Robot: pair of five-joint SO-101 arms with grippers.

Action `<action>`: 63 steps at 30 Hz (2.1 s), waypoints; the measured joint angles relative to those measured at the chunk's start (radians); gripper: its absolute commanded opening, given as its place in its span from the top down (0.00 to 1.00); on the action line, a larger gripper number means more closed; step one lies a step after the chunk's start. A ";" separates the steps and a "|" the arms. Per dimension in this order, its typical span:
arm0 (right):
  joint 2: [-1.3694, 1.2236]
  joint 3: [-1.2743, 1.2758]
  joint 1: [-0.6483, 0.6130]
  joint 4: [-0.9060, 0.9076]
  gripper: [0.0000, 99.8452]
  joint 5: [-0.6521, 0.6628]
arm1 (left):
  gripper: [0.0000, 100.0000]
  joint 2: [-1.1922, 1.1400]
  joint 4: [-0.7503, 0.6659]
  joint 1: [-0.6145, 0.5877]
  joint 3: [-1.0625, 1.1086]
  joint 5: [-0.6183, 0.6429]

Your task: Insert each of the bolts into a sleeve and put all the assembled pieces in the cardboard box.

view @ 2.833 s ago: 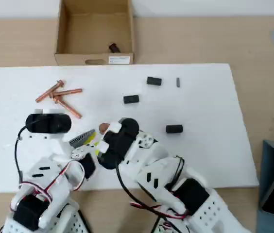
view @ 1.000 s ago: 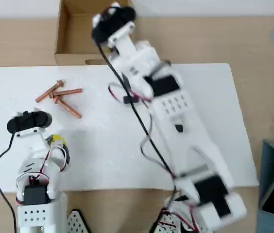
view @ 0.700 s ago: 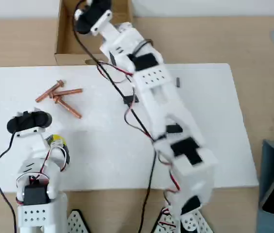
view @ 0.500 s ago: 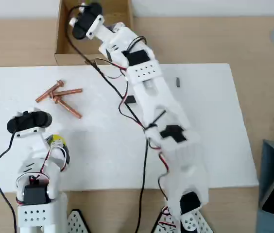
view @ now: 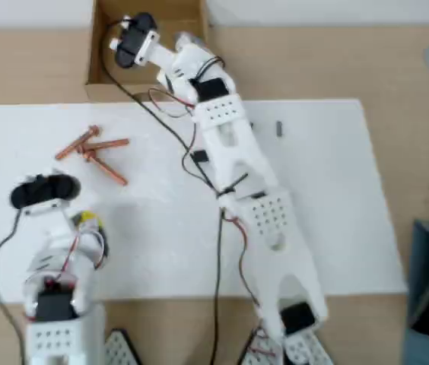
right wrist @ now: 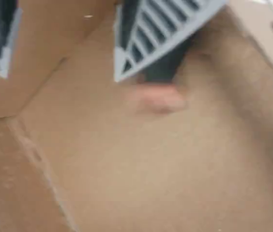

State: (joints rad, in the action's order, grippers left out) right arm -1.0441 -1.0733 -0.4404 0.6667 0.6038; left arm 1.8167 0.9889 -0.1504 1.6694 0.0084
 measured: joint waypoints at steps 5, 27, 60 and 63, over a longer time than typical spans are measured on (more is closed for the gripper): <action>-0.003 -0.074 0.000 0.078 0.88 0.000 | 1.00 0.000 0.000 0.000 0.000 0.000; 0.044 -0.549 0.058 0.971 0.99 0.000 | 1.00 0.000 0.000 0.000 0.000 0.000; 0.830 0.690 0.060 1.077 0.88 0.295 | 1.00 0.000 0.000 0.000 0.000 0.000; 0.830 0.752 0.054 1.023 0.86 0.347 | 1.00 0.000 0.000 0.000 0.000 0.000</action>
State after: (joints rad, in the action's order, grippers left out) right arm -0.2140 -0.3214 -0.3867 1.6901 0.9505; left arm 1.8167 0.9889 -0.1504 1.6694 0.0084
